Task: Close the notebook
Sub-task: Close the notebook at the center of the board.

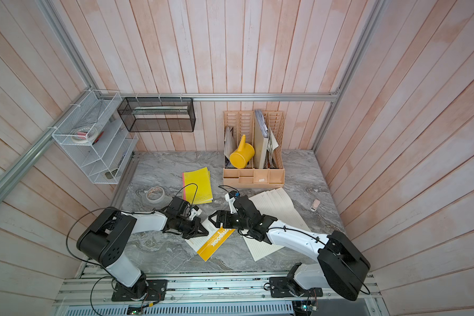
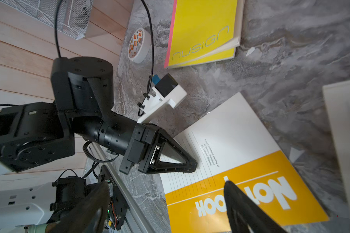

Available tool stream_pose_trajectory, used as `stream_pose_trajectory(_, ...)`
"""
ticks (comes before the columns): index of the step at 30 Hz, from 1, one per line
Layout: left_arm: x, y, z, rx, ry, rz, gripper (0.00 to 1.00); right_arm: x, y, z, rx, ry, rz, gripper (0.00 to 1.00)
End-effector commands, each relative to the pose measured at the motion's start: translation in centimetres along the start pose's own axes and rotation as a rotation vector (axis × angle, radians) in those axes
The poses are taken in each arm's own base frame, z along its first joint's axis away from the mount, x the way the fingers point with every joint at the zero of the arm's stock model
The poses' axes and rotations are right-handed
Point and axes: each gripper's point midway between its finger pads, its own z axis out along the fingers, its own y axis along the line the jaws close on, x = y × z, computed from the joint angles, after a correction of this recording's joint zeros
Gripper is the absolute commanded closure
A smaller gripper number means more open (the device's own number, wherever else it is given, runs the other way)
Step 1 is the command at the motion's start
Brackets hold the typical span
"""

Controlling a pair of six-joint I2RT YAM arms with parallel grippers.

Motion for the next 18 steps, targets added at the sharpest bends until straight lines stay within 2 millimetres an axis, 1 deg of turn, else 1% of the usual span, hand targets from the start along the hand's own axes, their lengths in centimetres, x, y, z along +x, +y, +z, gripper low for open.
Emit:
stream_pose_trajectory(1,-0.9,0.6,0.0,-0.055,-0.034,0.007,0.97,1.7,0.2,1.1,-0.073,0.027,0.067,0.11)
stream_pose_trajectory(4,-1.0,0.6,-0.3,-0.074,-0.038,0.01,0.97,3.4,-0.3,1.8,-0.076,0.052,0.093,0.11)
stream_pose_trajectory(8,-1.3,0.0,-0.5,-0.062,-0.044,0.015,0.97,5.0,-1.2,2.9,-0.077,0.087,0.121,0.11)
stream_pose_trajectory(12,-1.5,-1.0,-0.9,-0.037,-0.056,0.01,0.97,5.7,-2.2,3.7,-0.056,0.113,0.145,0.11)
stream_pose_trajectory(15,-1.6,-1.7,-1.4,-0.03,-0.065,0.009,0.96,6.4,-3.3,4.1,-0.004,0.143,0.163,0.11)
stream_pose_trajectory(18,-2.1,-2.5,-2.5,-0.038,-0.092,0.022,0.93,7.1,-4.6,4.1,0.054,0.17,0.178,0.12)
